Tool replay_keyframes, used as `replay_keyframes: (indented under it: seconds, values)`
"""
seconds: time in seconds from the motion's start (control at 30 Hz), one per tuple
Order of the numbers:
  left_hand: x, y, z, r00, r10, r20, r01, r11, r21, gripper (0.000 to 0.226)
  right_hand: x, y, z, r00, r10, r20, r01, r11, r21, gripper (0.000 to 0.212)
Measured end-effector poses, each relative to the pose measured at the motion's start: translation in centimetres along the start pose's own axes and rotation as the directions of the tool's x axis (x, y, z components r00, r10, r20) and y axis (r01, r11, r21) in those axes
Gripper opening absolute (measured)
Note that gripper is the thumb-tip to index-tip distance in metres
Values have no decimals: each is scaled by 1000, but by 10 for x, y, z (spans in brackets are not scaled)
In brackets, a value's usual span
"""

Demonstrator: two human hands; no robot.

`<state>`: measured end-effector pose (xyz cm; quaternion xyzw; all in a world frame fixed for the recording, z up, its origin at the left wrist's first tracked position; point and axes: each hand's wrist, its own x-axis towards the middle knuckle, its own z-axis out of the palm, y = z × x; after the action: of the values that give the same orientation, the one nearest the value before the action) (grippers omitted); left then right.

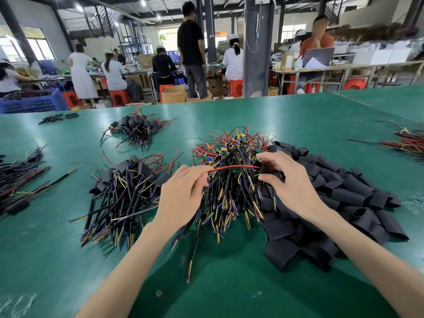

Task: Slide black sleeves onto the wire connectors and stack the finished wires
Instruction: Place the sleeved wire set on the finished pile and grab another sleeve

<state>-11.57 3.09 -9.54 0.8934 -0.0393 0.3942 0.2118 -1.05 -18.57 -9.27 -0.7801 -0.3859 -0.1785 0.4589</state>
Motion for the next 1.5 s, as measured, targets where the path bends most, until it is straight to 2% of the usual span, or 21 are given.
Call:
replay_keyframes:
  seconds: [0.17, 0.23, 0.37, 0.43, 0.63, 0.77, 0.87, 0.97, 1.07, 1.3, 1.4, 1.5]
  values:
    - [-2, 1, 2, 997, 81, 11, -81, 993, 87, 23, 0, -2, 0, 999, -30, 30, 32, 997, -64, 40]
    - [-2, 1, 4, 992, 118, 33, -121, 985, 123, 24, 0, -2, 0, 994, -99, 44, 106, 977, -185, 40]
    - [-3, 8, 9, 982, 176, 73, -185, 971, 148, 31, -1, -5, 2, 953, -275, 126, 303, 848, -436, 39]
    - [-5, 14, 13, 985, 159, 61, -164, 983, 79, 34, -2, -10, 3, 938, -315, 143, 344, 808, -478, 40]
    - [-9, 29, 22, 989, 129, 72, -120, 985, -127, 65, -6, -30, 8, 897, -365, 249, 442, 750, -492, 37]
    - [-11, 31, 25, 987, 124, 99, -98, 968, -232, 74, -12, -38, 12, 887, -323, 330, 452, 751, -481, 36]
    - [-12, 31, 25, 988, 103, 113, -64, 950, -307, 75, -14, -41, 13, 903, -245, 352, 392, 804, -447, 35]
    - [-10, 28, 24, 988, 64, 144, -2, 917, -398, 78, -12, -38, 12, 899, -251, 358, 402, 797, -451, 30]
    - [-8, 22, 19, 978, 23, 209, 68, 906, -419, 69, -8, -35, 7, 915, -206, 347, 348, 840, -416, 25]
    - [-5, 19, 12, 931, -116, 346, 236, 913, -332, 13, -2, -24, -7, 939, -158, 305, 269, 890, -367, 30]
    - [-3, 23, 12, 931, -183, 314, 296, 884, -362, 6, -4, -25, -8, 924, -151, 350, 272, 904, -329, 33]
    - [-2, 24, 9, 935, -214, 282, 319, 855, -409, 11, -5, -27, -6, 898, -172, 405, 325, 880, -347, 35]
